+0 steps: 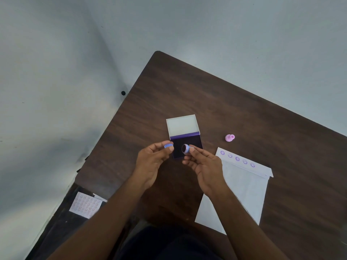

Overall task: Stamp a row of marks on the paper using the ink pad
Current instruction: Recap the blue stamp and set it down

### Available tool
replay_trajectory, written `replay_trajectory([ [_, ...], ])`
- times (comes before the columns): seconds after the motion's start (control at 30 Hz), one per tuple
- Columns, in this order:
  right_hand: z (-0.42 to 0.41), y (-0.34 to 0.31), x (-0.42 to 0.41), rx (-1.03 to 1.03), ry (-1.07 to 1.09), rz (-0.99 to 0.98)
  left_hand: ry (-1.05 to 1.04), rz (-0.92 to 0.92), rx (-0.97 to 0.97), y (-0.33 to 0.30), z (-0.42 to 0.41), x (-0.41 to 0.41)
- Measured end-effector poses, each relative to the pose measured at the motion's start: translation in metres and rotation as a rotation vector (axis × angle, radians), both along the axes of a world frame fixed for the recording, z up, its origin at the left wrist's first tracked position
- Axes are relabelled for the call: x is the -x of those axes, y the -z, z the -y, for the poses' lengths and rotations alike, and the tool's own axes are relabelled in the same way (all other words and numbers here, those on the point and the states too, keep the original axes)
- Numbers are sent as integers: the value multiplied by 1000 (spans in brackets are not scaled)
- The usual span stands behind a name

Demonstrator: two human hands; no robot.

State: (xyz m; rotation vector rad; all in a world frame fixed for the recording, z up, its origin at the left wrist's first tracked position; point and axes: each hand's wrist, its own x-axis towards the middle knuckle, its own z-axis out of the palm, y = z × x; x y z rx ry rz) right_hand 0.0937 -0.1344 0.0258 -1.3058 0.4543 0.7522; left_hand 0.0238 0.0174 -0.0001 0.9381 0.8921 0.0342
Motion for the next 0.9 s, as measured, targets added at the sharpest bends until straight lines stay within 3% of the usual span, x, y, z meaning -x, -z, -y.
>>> replay_trajectory([
  [0.17,-1,-2,2,-33,5,-19,45,52,-124,-5,3,1],
  [0.37,1,-1,1,-43,7,-24,402,107,-551,-5,3,2],
  [0.7,3,-2,3,-85,20,-31,343,70,-560,-12,8,-1],
  [0.9,-1,-1,5,-36,6,-15,419,83,-708,-16,9,-3],
])
